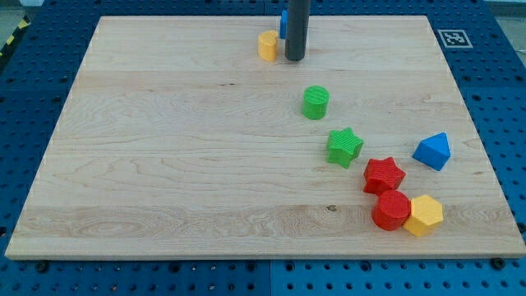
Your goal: Push the yellow heart to the left of the blue cube
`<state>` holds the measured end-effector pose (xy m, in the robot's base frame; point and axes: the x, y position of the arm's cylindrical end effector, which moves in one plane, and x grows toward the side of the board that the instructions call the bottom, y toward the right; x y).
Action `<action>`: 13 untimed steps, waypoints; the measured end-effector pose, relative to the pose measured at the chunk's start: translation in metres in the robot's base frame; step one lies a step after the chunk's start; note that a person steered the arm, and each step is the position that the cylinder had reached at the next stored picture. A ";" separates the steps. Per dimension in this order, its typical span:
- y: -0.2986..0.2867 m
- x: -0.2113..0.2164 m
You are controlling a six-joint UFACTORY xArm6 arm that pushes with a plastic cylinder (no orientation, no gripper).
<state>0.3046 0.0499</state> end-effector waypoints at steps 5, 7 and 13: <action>-0.049 -0.010; -0.049 -0.040; 0.004 0.153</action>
